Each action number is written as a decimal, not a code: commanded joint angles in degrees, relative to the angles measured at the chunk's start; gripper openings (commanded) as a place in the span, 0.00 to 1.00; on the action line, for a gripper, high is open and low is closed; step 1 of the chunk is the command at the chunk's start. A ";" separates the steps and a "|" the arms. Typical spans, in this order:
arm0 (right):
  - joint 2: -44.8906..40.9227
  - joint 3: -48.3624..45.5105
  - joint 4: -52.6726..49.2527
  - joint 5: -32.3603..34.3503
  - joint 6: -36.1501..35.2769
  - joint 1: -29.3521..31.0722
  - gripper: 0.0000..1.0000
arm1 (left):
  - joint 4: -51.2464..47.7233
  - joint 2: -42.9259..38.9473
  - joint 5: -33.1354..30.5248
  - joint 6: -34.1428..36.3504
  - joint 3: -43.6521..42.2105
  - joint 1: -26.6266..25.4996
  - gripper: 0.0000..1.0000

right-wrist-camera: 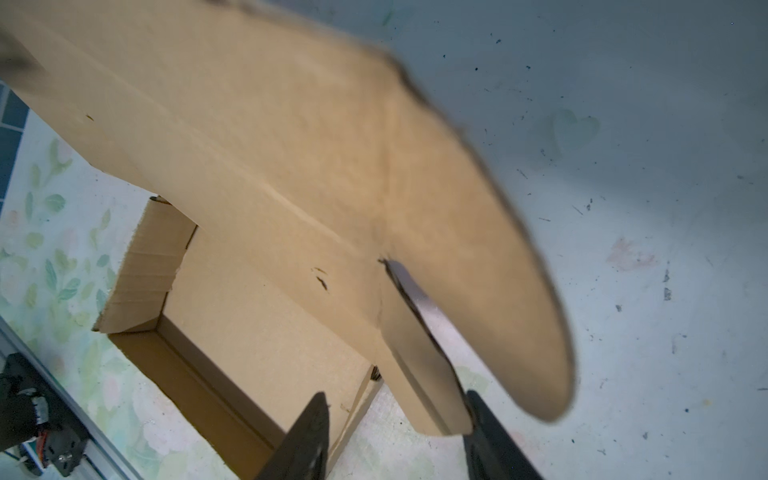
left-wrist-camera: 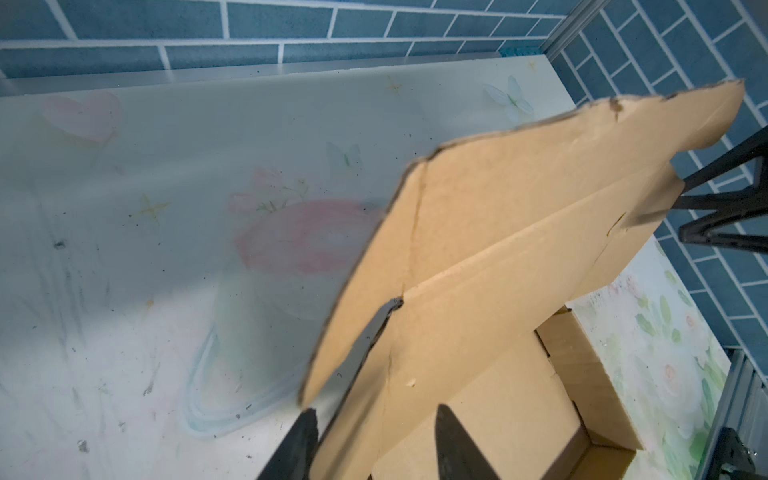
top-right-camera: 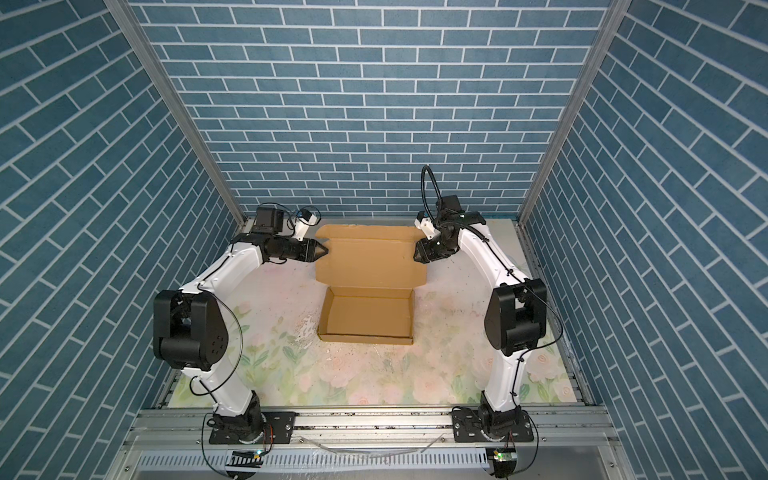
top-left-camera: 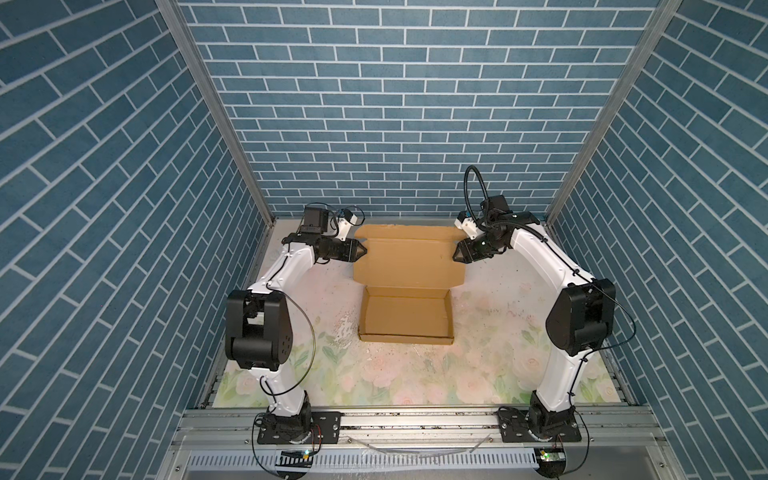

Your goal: Fold the paper box

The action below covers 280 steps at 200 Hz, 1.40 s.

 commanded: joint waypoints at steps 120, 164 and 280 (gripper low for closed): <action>-2.87 -1.83 3.60 -1.84 0.59 0.46 0.12 | 1.75 -0.87 -0.15 1.28 -0.90 -2.36 0.02; -7.64 -6.34 9.00 -0.26 3.87 0.55 0.02 | 9.55 -5.40 -4.74 -1.97 -5.14 -3.59 0.00; -23.10 -28.99 39.79 8.99 22.02 4.71 0.00 | 42.82 -20.86 -19.72 -17.22 -30.28 -9.92 0.00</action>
